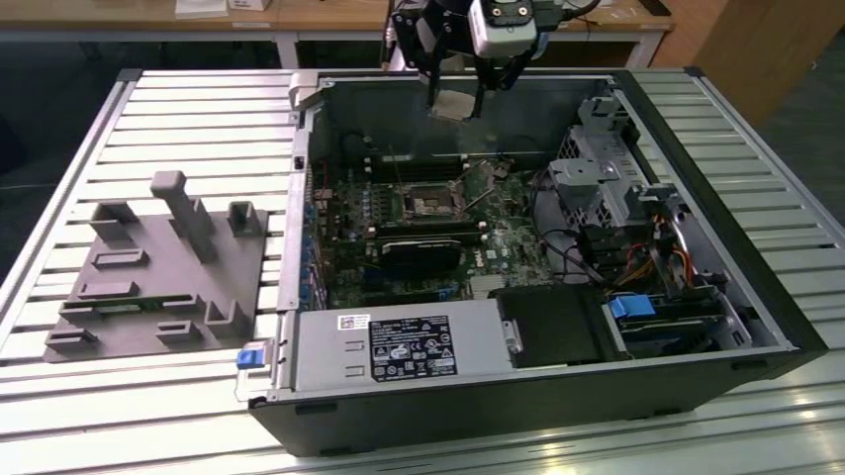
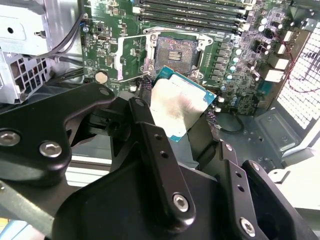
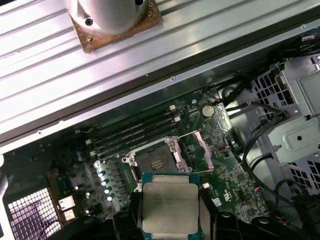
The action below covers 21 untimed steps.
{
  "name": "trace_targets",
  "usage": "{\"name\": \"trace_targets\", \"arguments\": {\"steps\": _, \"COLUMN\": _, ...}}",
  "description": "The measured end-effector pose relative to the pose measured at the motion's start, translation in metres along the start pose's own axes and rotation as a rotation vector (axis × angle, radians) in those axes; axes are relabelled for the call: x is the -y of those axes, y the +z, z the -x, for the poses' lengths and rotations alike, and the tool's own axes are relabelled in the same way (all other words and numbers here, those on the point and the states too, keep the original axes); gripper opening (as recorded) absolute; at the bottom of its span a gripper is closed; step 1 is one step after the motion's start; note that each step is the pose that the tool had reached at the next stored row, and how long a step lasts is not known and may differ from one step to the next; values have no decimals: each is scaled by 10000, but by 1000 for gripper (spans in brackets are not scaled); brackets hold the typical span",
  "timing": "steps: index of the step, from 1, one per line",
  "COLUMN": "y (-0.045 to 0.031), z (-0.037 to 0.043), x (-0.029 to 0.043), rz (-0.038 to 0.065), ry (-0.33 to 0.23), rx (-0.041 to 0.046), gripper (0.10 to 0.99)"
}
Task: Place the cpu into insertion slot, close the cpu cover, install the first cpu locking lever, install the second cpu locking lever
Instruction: 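Place the cpu into insertion slot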
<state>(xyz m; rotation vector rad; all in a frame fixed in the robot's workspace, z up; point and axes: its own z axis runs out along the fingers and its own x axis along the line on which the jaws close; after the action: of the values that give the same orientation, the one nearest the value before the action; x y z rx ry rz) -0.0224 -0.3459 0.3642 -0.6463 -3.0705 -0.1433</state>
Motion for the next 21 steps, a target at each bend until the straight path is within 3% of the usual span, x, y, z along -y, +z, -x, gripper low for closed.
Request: {"name": "trace_targets", "arguments": {"steps": 21, "y": 0, "z": 0, "x": -1, "rz": 13, "ry": 650, "rx": 58, "gripper": 537}}
